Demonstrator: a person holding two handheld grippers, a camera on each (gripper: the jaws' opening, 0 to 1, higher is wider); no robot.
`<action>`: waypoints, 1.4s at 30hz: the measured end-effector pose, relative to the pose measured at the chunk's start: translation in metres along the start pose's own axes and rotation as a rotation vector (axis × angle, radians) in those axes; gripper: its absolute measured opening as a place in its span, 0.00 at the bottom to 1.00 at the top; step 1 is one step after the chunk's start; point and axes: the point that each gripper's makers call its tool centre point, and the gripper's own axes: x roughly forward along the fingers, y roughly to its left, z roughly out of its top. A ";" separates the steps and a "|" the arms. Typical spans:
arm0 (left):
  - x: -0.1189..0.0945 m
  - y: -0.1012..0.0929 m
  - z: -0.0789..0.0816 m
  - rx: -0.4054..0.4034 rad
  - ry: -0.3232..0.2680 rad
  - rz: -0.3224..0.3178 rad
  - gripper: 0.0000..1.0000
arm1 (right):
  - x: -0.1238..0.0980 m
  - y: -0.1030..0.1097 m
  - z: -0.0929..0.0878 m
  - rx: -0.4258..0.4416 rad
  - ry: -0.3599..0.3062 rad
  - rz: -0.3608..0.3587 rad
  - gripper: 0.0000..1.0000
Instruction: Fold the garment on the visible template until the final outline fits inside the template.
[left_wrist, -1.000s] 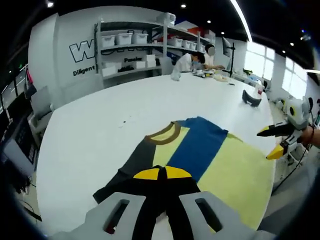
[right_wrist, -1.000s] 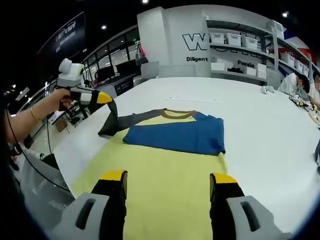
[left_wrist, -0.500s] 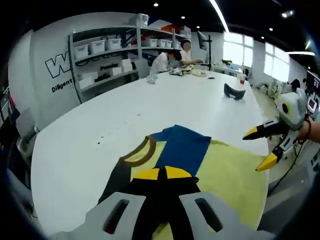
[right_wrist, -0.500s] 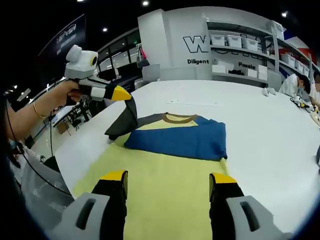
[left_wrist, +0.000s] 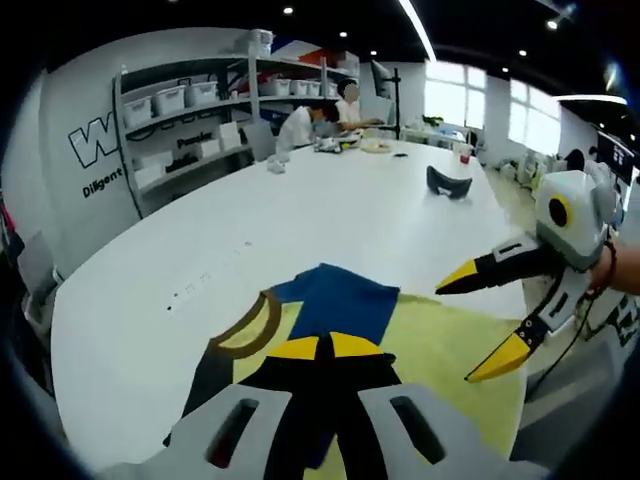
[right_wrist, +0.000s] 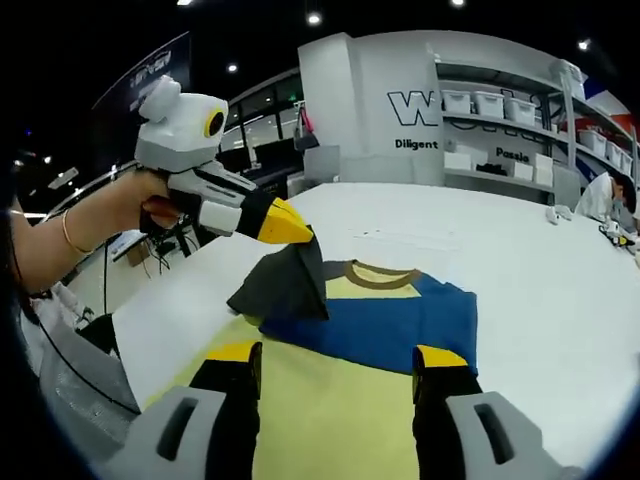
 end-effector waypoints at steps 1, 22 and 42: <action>0.001 -0.001 0.001 -0.001 -0.002 -0.006 0.01 | 0.004 0.001 0.004 -0.012 -0.005 0.005 0.57; 0.015 -0.016 0.014 0.016 -0.010 -0.047 0.02 | 0.047 -0.003 0.029 -0.226 0.006 -0.012 0.11; -0.016 0.015 -0.050 -0.092 -0.020 0.166 0.39 | 0.048 -0.054 0.022 -0.142 0.047 -0.098 0.00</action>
